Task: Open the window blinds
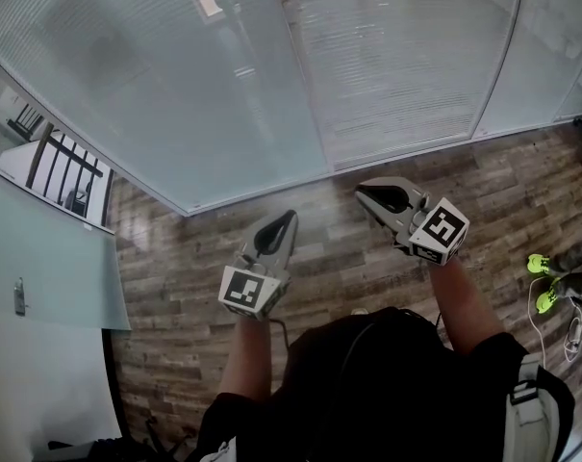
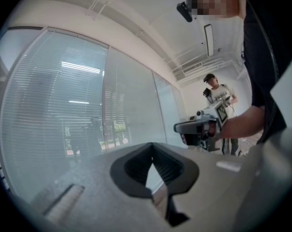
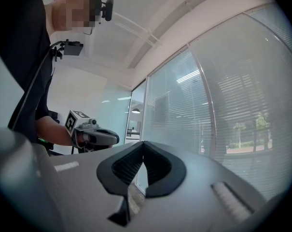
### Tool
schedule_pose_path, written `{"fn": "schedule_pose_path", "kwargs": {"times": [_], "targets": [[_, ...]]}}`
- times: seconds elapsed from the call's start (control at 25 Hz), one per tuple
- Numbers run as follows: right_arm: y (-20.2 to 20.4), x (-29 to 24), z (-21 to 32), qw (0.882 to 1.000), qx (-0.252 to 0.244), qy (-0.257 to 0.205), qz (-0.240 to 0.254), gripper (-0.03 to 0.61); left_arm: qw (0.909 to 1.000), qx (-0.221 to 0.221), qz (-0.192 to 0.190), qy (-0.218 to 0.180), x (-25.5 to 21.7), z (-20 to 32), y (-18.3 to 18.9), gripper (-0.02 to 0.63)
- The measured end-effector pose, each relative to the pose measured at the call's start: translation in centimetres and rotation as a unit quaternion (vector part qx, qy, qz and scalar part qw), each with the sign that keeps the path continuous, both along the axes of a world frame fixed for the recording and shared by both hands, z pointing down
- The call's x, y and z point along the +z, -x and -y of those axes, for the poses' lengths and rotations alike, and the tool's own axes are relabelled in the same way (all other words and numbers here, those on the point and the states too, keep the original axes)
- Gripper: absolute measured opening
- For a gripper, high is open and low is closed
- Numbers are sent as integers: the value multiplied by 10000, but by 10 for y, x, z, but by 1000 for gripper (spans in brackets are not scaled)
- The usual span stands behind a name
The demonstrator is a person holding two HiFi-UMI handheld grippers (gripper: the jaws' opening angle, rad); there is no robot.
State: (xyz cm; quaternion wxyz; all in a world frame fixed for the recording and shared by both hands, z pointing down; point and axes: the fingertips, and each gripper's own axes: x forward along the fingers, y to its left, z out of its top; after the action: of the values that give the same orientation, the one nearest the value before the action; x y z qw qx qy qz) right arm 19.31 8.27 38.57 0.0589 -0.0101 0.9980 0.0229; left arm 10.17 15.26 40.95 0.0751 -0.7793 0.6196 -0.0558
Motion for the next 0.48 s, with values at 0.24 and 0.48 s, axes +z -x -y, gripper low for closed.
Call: {"fn": "schedule_pose_path", "kwargs": {"times": [0.24, 0.48], "targets": [[-1, 6, 18, 10000, 15, 96, 21, 5, 9996, 11, -87, 273, -5, 13, -8, 3], [-2, 15, 25, 9999, -25, 140, -64, 5, 9997, 22, -78, 227, 0, 23, -9, 3]]}}
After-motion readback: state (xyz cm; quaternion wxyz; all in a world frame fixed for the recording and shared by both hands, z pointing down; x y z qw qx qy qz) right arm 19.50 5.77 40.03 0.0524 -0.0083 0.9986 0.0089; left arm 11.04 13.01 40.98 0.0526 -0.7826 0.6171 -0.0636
